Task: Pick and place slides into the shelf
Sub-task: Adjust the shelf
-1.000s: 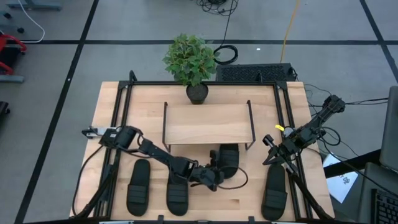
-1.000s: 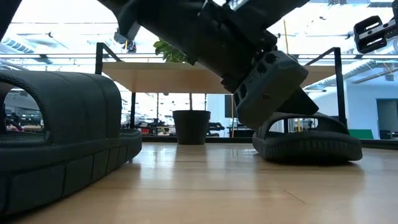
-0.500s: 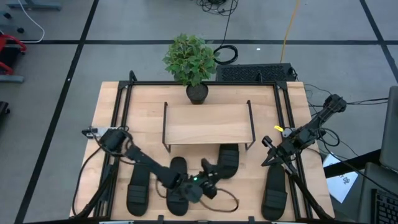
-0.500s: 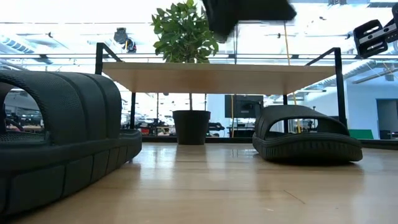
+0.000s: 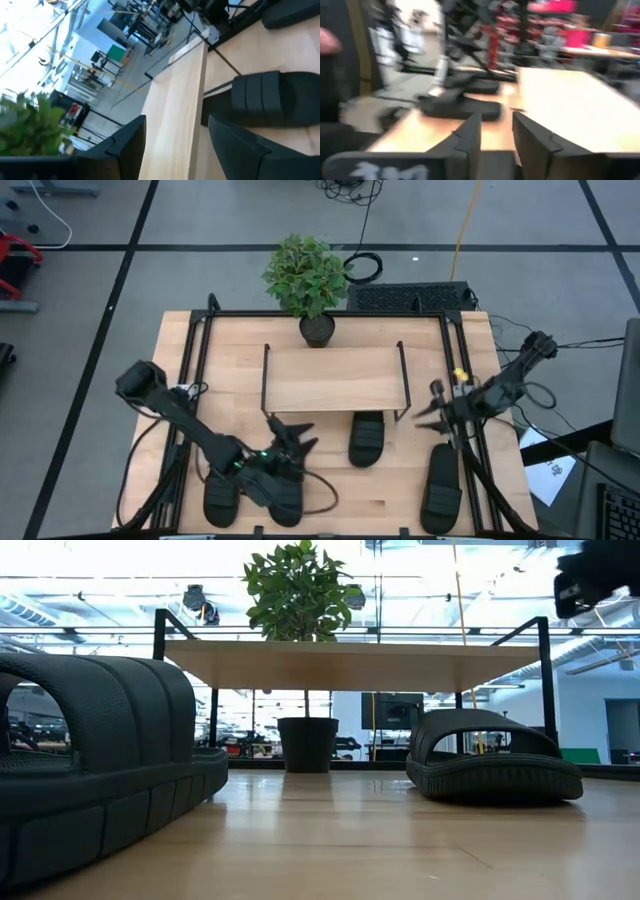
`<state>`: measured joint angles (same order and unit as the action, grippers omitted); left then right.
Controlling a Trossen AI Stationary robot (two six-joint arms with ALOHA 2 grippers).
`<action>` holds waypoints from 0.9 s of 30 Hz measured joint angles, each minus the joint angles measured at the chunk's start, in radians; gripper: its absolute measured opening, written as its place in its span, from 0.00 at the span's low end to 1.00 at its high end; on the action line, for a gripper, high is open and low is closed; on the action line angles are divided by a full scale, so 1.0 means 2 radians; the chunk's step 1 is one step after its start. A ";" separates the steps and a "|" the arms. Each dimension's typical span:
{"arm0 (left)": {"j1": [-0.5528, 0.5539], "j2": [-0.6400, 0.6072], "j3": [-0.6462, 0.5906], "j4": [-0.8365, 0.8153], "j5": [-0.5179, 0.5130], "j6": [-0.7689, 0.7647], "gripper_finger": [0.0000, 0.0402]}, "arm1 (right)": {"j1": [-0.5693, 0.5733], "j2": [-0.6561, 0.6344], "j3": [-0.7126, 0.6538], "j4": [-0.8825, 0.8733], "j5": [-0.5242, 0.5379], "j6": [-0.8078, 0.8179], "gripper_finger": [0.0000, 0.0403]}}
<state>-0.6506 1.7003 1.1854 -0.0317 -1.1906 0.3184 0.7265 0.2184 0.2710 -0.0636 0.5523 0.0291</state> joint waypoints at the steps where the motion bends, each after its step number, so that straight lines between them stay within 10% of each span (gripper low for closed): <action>1: 0.000 -0.012 -0.018 0.005 0.000 -0.007 0.56 | 0.000 0.003 0.014 -0.022 0.013 -0.002 0.29; 6: 0.001 -0.055 -0.097 0.070 -0.005 -0.004 0.56 | 0.001 0.021 0.092 -0.071 0.013 -0.032 0.27; 15: 0.002 -0.107 -0.155 0.088 -0.074 0.031 0.56 | 0.000 0.074 0.173 -0.341 0.167 0.181 0.01; 27: 0.003 -0.157 -0.155 0.100 -0.151 0.018 0.56 | 0.000 0.091 0.132 -0.335 0.178 0.243 0.00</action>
<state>-0.6445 1.3857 0.8757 0.1692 -1.4920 0.3534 0.7258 0.4008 0.5356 -0.7336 0.9075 0.5146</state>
